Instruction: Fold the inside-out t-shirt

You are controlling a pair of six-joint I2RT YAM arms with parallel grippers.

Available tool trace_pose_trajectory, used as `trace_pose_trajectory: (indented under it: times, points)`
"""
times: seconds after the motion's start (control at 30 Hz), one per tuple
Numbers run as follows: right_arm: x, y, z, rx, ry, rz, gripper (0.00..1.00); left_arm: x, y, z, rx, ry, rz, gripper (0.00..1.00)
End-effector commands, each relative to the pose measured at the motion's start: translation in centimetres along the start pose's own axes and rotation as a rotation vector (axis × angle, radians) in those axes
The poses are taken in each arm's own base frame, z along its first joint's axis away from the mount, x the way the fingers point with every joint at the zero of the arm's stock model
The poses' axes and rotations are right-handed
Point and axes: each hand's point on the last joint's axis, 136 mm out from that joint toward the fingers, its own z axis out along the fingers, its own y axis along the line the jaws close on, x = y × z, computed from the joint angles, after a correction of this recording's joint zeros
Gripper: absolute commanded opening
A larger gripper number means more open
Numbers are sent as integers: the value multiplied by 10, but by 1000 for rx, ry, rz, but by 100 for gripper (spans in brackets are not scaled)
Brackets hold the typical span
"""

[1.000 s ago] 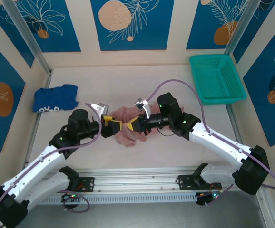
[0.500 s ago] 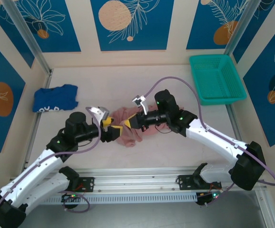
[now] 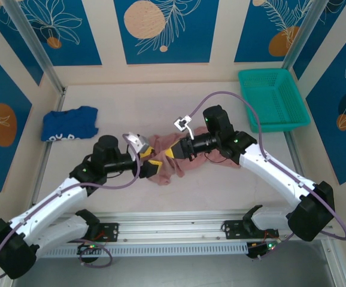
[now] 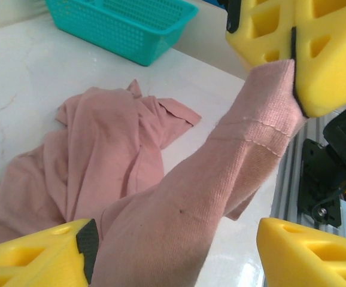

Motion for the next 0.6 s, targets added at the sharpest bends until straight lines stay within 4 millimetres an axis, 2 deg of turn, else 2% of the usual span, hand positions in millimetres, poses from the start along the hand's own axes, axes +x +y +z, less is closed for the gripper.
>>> trace_pose_trajectory:
  times: [0.0, 0.17, 0.2, 0.3, 0.33, 0.37, 0.47, 0.57]
  points:
    - [-2, 23, -11, -72, 18, -37, 0, -27, -20, 2, 109, -51, 85, 67]
    - [-3, 19, -11, -71, 16, -22, 0, -34, -28, 14, 177, -27, 80, 52]
    - [-4, 17, -11, -67, 12, -15, 0, -34, -30, 16, 192, -19, 75, 44]
    - [-5, 7, -12, -32, 0, 26, 0, -32, -28, 19, 188, -1, 52, 11]
    - [-4, 2, -13, -15, -1, 46, 3, -31, -25, 18, 166, 1, 43, 4]
    - [-2, -2, -15, 2, -2, 64, 10, -29, -23, 17, 147, 0, 38, 0]
    - [12, -15, -27, 75, -11, 109, 29, -20, -15, 13, 84, -11, 9, 0]
    - [32, -30, -40, 164, -32, 145, 37, -11, -14, 10, 72, -18, -26, 0]
